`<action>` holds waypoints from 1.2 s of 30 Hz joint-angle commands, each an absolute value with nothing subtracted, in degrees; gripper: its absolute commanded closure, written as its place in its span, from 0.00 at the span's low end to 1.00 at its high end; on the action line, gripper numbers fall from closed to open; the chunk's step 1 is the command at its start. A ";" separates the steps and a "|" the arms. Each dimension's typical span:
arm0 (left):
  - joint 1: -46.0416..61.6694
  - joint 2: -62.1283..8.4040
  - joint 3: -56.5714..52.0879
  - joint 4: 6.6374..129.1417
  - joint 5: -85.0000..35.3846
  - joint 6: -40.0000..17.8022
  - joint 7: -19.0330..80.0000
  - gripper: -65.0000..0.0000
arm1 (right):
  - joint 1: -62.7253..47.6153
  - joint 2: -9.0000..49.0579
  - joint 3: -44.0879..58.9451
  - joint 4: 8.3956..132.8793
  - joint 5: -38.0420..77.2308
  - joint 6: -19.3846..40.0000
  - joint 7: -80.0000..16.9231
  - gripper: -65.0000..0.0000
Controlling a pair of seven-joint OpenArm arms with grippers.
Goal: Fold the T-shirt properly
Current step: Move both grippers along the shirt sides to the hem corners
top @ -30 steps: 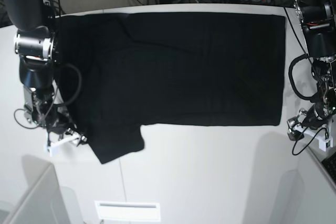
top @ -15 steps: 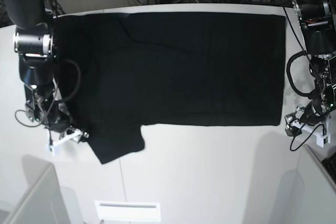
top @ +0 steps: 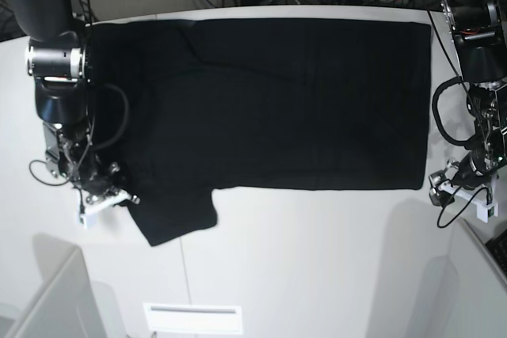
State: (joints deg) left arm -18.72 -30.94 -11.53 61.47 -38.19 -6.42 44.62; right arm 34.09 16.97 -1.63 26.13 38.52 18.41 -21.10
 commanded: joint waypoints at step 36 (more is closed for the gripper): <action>-34.24 -25.36 2.95 31.52 -38.73 -15.34 39.96 0.23 | 35.12 17.54 -1.36 27.03 38.37 18.07 -23.43 1.00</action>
State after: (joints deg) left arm -34.35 -25.71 2.68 31.79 -38.57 -15.25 36.14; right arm 34.02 16.97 -1.45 26.41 38.74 18.44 -22.83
